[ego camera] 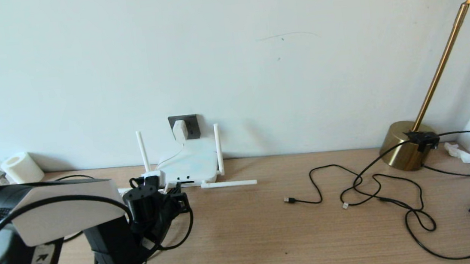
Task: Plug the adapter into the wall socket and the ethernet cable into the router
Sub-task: Plug cable into router interface
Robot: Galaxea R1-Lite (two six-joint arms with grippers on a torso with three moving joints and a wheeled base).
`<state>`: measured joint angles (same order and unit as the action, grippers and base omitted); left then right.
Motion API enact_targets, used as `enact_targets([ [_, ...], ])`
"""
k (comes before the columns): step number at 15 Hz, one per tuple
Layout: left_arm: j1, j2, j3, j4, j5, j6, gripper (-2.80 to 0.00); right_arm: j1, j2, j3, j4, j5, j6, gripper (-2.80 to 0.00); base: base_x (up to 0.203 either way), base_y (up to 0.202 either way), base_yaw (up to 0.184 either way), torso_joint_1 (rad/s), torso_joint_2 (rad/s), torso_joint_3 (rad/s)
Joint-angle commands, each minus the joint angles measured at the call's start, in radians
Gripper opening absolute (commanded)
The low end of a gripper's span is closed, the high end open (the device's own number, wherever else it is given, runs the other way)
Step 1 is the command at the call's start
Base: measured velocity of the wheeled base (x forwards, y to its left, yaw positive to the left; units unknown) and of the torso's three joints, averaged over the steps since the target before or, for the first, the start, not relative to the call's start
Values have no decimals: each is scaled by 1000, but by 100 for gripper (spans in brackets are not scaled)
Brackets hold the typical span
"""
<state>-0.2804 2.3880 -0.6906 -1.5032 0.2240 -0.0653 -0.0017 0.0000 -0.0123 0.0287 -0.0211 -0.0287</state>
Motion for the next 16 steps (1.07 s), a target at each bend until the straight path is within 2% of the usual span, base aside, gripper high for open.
enact_targets([
  [1, -1, 4, 0, -8, 1, -1, -280, 0, 2, 0, 0, 0, -2, -280, 0, 0, 0, 0, 0, 0],
  [16, 0, 7, -12, -6, 1, -1, -280, 0, 2, 0, 0, 0, -2, -280, 0, 0, 0, 0, 0, 0],
])
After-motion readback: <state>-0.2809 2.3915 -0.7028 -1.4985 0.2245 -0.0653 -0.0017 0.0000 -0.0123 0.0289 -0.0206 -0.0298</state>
